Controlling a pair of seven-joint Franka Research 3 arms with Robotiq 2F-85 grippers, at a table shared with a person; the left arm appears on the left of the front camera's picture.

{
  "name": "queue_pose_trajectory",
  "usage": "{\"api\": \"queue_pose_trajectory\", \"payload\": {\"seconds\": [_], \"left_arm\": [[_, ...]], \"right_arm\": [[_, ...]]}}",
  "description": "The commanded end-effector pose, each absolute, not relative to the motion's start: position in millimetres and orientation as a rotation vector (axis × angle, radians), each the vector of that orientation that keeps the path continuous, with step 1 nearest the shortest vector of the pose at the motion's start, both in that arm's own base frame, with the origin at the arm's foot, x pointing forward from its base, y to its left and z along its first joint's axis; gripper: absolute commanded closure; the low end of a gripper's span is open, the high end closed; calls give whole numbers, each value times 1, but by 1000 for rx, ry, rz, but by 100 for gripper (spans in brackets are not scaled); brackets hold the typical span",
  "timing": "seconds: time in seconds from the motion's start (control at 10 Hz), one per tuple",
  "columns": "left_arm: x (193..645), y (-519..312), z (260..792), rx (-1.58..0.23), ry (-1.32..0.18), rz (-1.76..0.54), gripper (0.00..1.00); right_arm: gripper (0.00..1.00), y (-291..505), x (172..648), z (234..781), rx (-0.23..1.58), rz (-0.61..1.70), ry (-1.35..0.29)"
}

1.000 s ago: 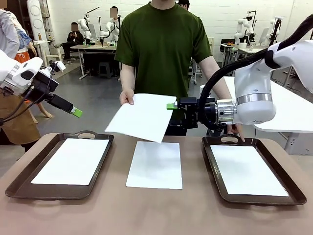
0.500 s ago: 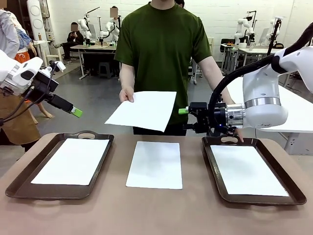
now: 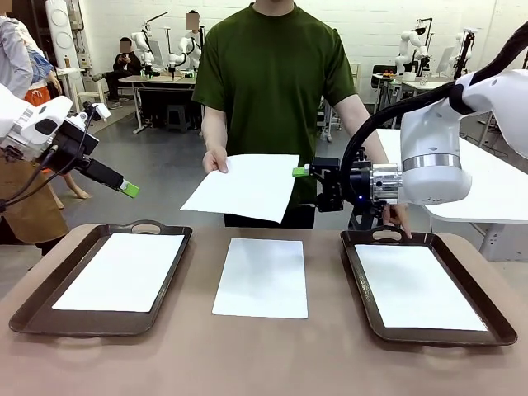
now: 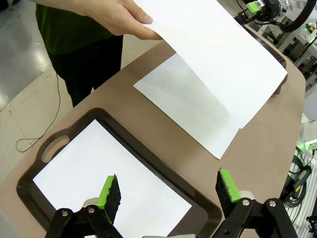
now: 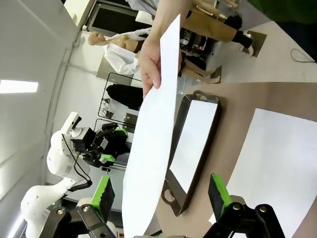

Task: Sort the A4 documents.
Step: Receive the A4 Paper.

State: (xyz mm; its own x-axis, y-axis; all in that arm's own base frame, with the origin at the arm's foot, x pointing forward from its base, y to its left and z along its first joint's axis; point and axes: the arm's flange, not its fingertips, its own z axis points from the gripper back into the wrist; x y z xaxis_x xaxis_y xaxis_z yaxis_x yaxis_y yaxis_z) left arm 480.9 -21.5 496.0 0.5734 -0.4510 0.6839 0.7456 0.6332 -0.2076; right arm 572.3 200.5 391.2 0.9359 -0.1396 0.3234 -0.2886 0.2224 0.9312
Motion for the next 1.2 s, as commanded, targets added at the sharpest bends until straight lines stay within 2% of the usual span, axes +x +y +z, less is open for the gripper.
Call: {"api": "queue_pose_trajectory", "payload": {"seconds": [0.0,0.3,1.0,1.1], "left_arm": [[481,-21,496,-507,-638,-736,0],[481,-21,496,-507,-638,-736,0],[481,-21,496,-507,-638,-736,0],[481,-21,496,-507,-638,-736,0]], "right_arm": [[0,214,580,384,1365,60,-353],[0,227,577,382,1415,32,-287],[0,239,582,389,1514,-15,-263],[18,239,581,387,1490,1,-274]]}}
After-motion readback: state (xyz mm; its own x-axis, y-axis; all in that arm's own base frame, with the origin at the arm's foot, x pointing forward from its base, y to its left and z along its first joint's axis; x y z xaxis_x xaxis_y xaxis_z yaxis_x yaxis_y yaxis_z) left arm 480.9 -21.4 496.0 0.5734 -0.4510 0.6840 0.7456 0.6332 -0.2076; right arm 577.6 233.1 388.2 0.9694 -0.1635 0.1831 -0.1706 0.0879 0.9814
